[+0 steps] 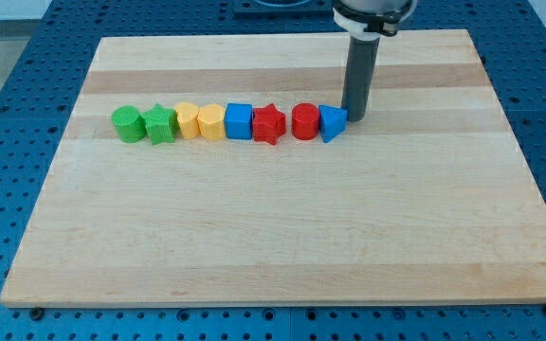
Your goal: Push the red circle towards up
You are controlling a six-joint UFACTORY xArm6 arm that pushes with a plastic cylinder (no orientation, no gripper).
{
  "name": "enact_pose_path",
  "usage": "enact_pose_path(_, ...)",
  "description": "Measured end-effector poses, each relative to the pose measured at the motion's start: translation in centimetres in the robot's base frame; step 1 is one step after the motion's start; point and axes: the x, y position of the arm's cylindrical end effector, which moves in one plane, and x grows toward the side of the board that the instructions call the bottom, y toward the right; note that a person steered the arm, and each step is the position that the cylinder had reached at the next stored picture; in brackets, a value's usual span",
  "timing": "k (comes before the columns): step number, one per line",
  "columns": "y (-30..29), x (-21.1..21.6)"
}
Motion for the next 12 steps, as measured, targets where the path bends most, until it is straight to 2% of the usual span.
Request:
enact_pose_path(2,0.3,1.2)
enact_pose_path(3,0.3,4.2)
enact_pose_path(4,-0.8,5.5)
enact_pose_path(6,-8.2,5.4)
enact_pose_path(8,-7.5,2.4)
enact_pose_path(10,-7.2,-3.1)
enact_pose_path(12,-4.2,-4.9)
